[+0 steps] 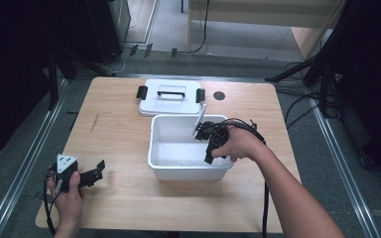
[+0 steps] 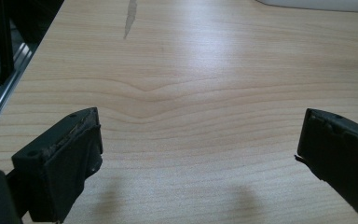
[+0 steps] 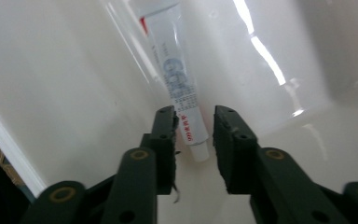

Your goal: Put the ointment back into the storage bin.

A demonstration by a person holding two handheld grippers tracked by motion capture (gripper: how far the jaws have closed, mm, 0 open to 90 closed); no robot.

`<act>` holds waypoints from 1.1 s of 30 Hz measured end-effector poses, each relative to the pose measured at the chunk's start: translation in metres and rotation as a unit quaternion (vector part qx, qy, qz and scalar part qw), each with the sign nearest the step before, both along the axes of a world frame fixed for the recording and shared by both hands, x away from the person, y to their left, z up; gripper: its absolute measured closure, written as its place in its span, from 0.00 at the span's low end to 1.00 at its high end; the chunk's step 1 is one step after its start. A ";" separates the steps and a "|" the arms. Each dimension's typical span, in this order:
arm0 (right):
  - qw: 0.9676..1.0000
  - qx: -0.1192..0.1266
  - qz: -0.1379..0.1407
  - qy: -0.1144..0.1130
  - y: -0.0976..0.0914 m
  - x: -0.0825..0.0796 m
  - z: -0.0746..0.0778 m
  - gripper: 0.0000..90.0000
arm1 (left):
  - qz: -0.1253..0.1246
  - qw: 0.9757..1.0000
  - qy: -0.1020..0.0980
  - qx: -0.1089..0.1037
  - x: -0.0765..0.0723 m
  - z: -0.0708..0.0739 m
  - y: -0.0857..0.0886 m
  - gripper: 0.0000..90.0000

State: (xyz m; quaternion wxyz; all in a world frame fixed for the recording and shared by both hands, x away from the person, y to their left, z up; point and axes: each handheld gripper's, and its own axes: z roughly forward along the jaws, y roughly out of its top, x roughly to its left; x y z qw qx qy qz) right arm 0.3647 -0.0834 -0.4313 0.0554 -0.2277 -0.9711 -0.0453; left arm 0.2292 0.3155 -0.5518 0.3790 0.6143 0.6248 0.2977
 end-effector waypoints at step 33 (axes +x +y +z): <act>0.989 0.059 -0.091 -0.102 -0.030 -0.007 0.079 0.00 | 0.001 1.000 0.001 0.000 0.000 0.000 0.000 0.01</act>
